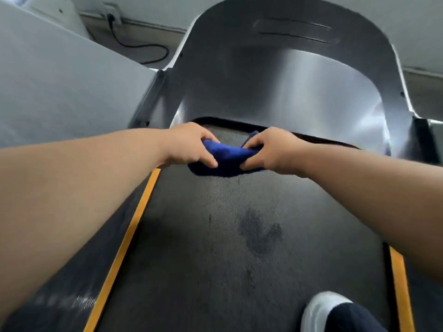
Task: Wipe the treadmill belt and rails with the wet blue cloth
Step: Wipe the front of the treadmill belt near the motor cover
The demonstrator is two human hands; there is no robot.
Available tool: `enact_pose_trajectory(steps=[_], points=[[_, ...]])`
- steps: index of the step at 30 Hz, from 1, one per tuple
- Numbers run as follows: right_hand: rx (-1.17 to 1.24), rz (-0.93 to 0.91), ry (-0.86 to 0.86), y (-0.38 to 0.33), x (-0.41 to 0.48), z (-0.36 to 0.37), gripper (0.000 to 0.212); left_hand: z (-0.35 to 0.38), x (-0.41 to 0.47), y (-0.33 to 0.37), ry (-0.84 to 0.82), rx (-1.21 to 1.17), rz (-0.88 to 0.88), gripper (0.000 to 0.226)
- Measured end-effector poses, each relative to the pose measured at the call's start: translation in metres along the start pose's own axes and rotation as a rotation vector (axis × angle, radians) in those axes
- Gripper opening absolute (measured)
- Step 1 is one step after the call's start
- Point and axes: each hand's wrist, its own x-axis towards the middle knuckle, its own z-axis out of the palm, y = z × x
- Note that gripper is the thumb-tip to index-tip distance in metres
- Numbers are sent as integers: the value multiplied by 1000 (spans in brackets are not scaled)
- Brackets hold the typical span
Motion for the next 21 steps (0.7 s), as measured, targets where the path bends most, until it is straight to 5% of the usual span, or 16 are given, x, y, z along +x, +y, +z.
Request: enact_pose_trajectory(steps=[2,4,7,10,12,15,21], points=[[91,16,89,9,12,8,15,6,7,-5,120,265,-24,10],[391,61,86,14,23,12,10,10,18,-11,217,181,-29,16],[489,85,232,30,55,11,14,12,39,-33,372,183,-96,39],[380,130,406,46,95,14,33,10,50,-71,351,325,-291,75],[266,124,336,50,123,28,30,10,50,-93,288,385,-371,88],[94,58,205,51,143,62,46,11,45,-115,233,458,-459,96],[-435,-67,331,75,151,77,61,8,41,-146,171,471,-615,95]])
